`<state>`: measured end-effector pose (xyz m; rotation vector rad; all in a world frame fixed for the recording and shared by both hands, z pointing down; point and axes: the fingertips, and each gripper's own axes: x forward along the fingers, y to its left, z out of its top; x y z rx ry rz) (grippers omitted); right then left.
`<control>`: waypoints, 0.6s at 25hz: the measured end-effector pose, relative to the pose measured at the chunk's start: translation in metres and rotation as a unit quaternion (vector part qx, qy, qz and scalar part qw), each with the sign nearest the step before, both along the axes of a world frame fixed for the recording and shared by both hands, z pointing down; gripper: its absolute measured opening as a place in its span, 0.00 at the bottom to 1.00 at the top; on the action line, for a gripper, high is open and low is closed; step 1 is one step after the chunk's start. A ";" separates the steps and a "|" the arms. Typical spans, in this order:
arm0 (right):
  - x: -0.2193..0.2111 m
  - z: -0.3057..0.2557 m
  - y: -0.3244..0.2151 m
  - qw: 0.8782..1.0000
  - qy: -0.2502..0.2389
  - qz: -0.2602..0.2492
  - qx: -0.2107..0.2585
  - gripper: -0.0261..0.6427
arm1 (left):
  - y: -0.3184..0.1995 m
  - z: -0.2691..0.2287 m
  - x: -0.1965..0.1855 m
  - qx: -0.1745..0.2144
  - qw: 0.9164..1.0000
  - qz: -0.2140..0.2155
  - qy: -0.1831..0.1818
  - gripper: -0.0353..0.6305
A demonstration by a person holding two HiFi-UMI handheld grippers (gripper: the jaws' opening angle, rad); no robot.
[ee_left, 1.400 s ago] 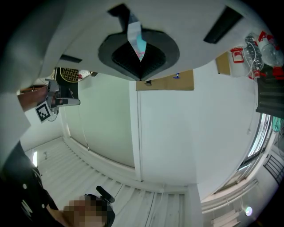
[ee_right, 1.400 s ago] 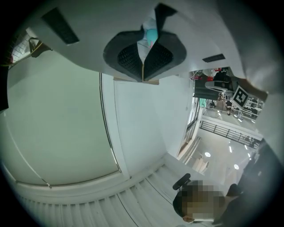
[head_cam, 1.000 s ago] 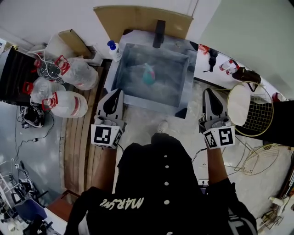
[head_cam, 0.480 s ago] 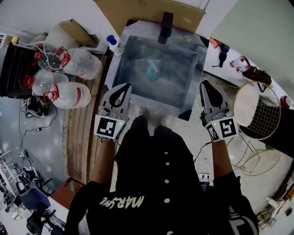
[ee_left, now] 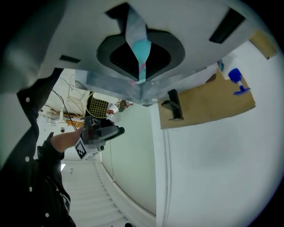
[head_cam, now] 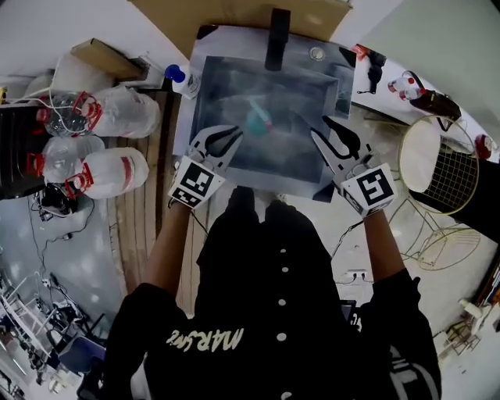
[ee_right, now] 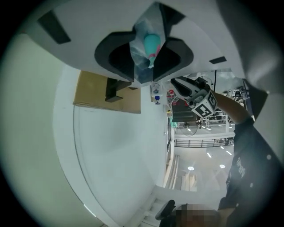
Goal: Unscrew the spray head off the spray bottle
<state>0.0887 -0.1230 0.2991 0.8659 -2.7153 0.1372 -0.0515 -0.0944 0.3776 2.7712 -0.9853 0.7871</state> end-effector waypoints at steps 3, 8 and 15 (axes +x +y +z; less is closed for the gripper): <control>-0.021 0.018 -0.014 1.000 0.012 -0.013 -0.018 0.29 | -0.011 0.032 -0.001 -0.031 0.999 0.044 -0.008 0.24; -0.046 0.041 -0.026 0.998 0.021 -0.024 -0.046 0.36 | -0.020 0.075 0.000 -0.079 0.992 0.095 -0.023 0.39; -0.084 0.072 -0.038 0.996 0.022 -0.055 -0.072 0.46 | -0.034 0.122 0.004 -0.130 0.983 0.125 -0.047 0.54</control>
